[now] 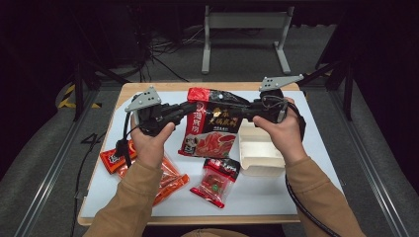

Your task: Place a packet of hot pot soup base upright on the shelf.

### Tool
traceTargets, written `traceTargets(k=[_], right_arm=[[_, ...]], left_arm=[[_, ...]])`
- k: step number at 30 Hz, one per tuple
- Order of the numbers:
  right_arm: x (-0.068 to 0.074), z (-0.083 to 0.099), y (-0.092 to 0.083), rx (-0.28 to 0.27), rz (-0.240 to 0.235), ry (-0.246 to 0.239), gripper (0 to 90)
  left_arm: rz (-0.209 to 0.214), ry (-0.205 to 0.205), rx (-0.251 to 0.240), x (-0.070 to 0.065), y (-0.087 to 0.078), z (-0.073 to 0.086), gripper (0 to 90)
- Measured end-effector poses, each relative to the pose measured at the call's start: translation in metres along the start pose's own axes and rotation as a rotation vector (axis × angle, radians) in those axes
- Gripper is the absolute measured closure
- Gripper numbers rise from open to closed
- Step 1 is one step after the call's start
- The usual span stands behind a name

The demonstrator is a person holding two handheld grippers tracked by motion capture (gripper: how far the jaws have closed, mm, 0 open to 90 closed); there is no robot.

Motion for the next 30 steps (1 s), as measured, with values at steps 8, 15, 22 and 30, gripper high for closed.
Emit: traceTargets(k=[8,15,22,30], right_arm=[[-0.001,-0.008,-0.004,-0.01,0.016,-0.011,78.8],[-0.011,-0.013,-0.015,-0.001,0.064,-0.025,78.9],[-0.026,-0.019,-0.03,0.007,0.119,-0.069,78.8],[-0.043,-0.022,-0.044,0.03,0.186,-0.105,78.6]], left_arm=[[0.009,-0.018,0.001,0.001,-0.003,-0.002,79.1],[-0.032,0.002,0.025,0.004,-0.008,0.0,66.6],[-0.069,0.001,0.037,0.014,-0.012,0.006,59.6],[-0.108,0.0,0.054,0.023,-0.02,0.014,53.0]])
Point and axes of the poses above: each handheld gripper's, and its own axes: y roughly forward along the jaws, z roughly out of its underside, x roughly to its left, the point moved 6 cm from there along y, roughly forward along the jaws, and after that the axes turned 10 degrees about -y, right-handed, at the moved point
